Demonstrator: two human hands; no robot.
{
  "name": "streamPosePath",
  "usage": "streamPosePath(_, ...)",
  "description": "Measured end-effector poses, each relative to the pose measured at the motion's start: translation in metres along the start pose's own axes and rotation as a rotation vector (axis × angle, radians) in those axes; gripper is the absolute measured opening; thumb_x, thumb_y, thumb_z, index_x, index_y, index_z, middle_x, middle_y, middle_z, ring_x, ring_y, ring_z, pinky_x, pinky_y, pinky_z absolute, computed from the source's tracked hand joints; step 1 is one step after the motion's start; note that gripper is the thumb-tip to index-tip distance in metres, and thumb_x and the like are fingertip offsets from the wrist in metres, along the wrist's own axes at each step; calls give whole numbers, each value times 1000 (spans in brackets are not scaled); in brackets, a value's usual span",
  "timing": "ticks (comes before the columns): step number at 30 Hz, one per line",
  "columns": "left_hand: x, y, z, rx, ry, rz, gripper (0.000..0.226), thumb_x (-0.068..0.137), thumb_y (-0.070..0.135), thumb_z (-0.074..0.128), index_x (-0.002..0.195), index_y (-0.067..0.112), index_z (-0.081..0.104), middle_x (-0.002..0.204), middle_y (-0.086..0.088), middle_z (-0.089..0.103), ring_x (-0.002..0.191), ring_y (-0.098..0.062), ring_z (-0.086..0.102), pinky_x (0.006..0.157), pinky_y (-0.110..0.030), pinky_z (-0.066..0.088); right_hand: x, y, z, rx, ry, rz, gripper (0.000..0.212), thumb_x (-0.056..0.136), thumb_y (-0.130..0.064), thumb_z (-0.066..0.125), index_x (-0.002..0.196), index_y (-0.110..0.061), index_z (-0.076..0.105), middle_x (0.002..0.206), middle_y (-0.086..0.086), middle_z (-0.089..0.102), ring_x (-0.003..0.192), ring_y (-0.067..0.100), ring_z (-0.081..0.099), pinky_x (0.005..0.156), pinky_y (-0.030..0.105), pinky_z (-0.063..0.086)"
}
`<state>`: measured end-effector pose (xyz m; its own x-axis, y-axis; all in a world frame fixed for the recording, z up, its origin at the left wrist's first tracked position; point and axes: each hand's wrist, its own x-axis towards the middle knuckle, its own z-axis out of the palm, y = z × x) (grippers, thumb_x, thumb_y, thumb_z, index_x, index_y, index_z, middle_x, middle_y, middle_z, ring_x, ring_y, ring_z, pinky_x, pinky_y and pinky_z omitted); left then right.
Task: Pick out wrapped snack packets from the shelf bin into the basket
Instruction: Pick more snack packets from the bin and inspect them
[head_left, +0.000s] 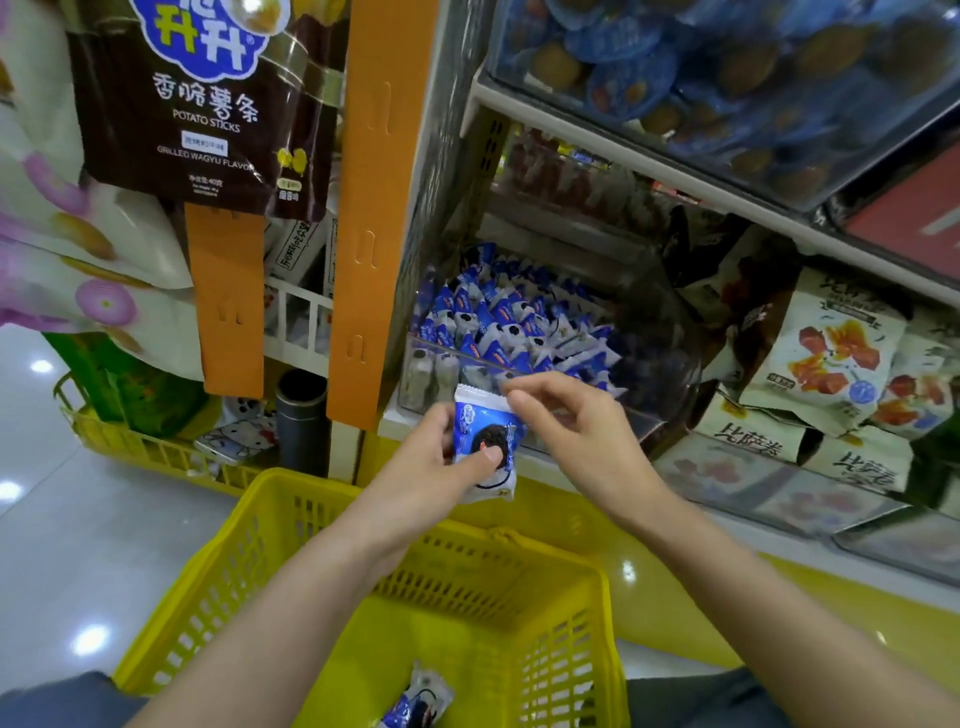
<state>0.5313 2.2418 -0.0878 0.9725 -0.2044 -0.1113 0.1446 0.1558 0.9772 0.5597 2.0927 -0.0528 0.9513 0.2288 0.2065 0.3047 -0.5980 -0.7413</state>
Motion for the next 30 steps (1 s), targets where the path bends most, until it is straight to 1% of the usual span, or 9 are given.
streamPosePath(2, -2, -3, 4, 22, -40, -12, 32, 90, 9, 57, 118, 20, 48, 109, 1, 65, 96, -6, 63, 72, -10, 50, -8, 7, 0, 104, -31, 83, 13, 88, -21, 61, 79, -30, 65, 79, -8, 68, 69, 6, 61, 64, 25, 54)
streamPosePath(4, -3, -6, 9, 39, -38, 1, 29, 89, 8, 58, 114, 18, 49, 108, 0, 65, 94, -5, 62, 73, -10, 49, -13, 12, 1, 200, -32, 138, 15, 87, -15, 61, 76, -24, 66, 72, -5, 67, 62, 1, 59, 57, 17, 51)
streamPosePath(8, -3, -12, 12, 86, 100, 78, 16, 89, 19, 58, 98, 7, 58, 91, -7, 68, 83, -10, 64, 68, -16, 50, -21, 20, 11, 206, -38, 150, 10, 87, -15, 63, 78, -17, 68, 72, 10, 67, 62, 8, 55, 51, 17, 45)
streamPosePath(11, -3, -18, 9, 174, 182, 114, 15, 92, 16, 54, 82, 5, 58, 76, -11, 64, 71, -13, 61, 60, -19, 48, -27, 22, 21, 201, -58, 117, 9, 86, -18, 64, 79, -14, 69, 69, 2, 66, 59, 3, 52, 51, 17, 44)
streamPosePath(14, -3, -23, 8, 164, 194, 49, 17, 92, 18, 55, 76, 11, 56, 74, -10, 66, 68, -10, 65, 55, -19, 50, -34, 22, 22, -86, -15, -82, 10, 87, -25, 63, 83, -17, 68, 71, -10, 63, 64, 0, 54, 60, 16, 43)
streamPosePath(17, -4, -26, 11, 99, 199, -19, 18, 92, 21, 54, 75, 15, 57, 68, -3, 65, 60, -2, 64, 48, -13, 46, -36, 26, 19, -508, 31, -347, 16, 89, -28, 58, 88, -16, 67, 77, -4, 64, 73, 10, 58, 64, 22, 44)
streamPosePath(22, -3, -23, 11, 74, 171, -128, 18, 87, 29, 61, 98, 15, 61, 83, 2, 70, 75, -8, 65, 64, -21, 49, -28, 30, 18, -63, 121, 19, 12, 89, -20, 59, 78, -23, 61, 73, -11, 62, 71, 6, 59, 64, 18, 48)
streamPosePath(25, -3, -23, 8, 90, 182, -127, 22, 84, 20, 66, 104, 15, 60, 95, -4, 71, 81, -14, 68, 73, -27, 52, -21, 30, 13, 311, 173, 279, 19, 93, -13, 52, 75, -18, 55, 83, 6, 65, 73, 13, 64, 60, 22, 56)
streamPosePath(30, -1, -22, -2, 28, 352, 20, 6, 87, 13, 61, 89, 11, 66, 81, -2, 69, 70, -5, 62, 67, -20, 54, -29, 28, 9, 636, -139, 519, 9, 95, -10, 47, 90, -4, 53, 89, 13, 64, 68, 9, 66, 60, 18, 56)
